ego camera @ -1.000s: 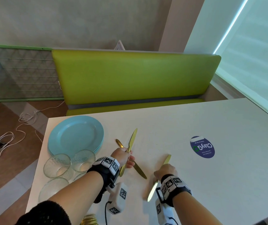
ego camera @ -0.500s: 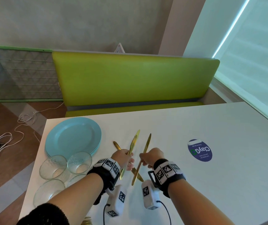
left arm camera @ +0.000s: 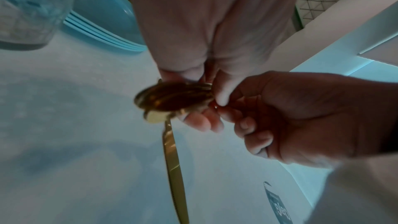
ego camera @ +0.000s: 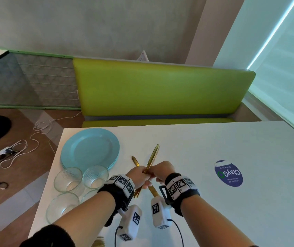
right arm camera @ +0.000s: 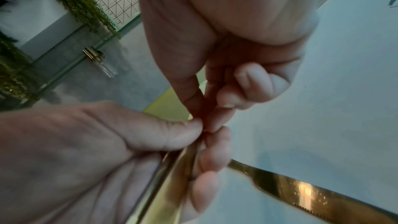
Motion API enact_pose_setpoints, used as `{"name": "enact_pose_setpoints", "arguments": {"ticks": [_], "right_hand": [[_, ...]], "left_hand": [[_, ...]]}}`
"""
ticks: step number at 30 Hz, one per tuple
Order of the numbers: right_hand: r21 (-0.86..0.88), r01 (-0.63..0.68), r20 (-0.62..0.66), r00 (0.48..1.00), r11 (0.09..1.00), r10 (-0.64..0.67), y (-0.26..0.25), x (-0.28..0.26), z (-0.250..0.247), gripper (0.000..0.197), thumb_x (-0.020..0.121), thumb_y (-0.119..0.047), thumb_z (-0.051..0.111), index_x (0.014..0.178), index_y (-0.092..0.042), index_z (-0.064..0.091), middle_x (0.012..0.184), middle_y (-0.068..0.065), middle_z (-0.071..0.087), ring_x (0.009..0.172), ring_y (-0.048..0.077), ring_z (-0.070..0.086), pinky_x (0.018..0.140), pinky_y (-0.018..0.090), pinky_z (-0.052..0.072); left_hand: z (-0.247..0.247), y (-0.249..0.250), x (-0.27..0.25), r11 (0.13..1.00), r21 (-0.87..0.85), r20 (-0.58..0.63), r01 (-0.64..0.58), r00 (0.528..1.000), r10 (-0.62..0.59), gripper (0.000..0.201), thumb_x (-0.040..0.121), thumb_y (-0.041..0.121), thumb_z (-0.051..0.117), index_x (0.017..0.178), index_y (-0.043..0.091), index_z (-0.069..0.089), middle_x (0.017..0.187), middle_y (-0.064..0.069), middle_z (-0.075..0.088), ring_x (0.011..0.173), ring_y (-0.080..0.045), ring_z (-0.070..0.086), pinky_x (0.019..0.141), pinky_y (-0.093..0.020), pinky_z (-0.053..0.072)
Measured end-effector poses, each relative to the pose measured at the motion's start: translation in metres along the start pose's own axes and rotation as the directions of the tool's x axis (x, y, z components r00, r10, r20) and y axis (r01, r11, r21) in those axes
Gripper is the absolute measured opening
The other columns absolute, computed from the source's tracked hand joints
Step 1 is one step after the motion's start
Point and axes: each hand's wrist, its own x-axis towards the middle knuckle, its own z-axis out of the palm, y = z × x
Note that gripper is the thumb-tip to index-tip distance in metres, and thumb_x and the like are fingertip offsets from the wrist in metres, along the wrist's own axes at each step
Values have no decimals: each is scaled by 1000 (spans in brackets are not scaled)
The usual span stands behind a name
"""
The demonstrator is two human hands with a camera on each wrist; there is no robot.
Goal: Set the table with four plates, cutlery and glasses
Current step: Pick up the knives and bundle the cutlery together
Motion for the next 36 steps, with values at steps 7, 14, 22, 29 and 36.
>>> {"name": "enact_pose_setpoints", "arguments": {"ticks": [7, 14, 22, 29, 36], "right_hand": [[-82, 102, -9, 995, 991, -103, 1, 17, 1, 25, 91, -28, 54, 72, -14, 62, 83, 0, 68, 69, 12, 63, 68, 22, 51], [-376, 100, -54, 990, 921, -129, 2, 29, 26, 26, 87, -28, 60, 102, -9, 70, 107, 4, 70, 98, 19, 66, 85, 27, 55], [-513, 106, -63, 985, 852, -160, -10, 46, 51, 26, 89, -28, 60, 110, -14, 67, 111, 4, 68, 101, 21, 66, 76, 26, 50], [-561, 111, -91, 977, 820, -195, -13, 50, 51, 23, 90, -15, 53, 110, -11, 64, 112, 5, 67, 103, 20, 65, 85, 26, 52], [-649, 108, -106, 967, 753, -230, 2, 30, 40, 26, 91, -15, 49, 112, -12, 64, 114, 3, 67, 105, 19, 64, 84, 24, 50]], "left_hand": [[-24, 1, 7, 1000, 18, -222, 8, 975, -4, 30, 97, 2, 29, 75, 14, 44, 74, 0, 51, 59, -9, 46, 48, -16, 34], [-45, 4, 11, 996, -86, -311, -6, 950, -21, 22, 95, 3, 30, 102, 12, 49, 75, 1, 50, 60, -10, 45, 51, -18, 33], [-56, 8, 12, 974, -224, -208, 29, 975, -77, 33, 95, -4, 29, 75, 16, 46, 67, -1, 41, 54, -10, 34, 47, -18, 24], [-60, 9, 13, 975, -222, -225, -9, 973, -42, 27, 95, -1, 35, 79, 14, 51, 69, -1, 47, 54, -11, 39, 44, -17, 28], [-53, 10, 3, 997, -48, -219, -65, 974, 53, 12, 97, 10, 41, 97, 13, 53, 77, 3, 55, 63, -8, 50, 54, -17, 39]]}}
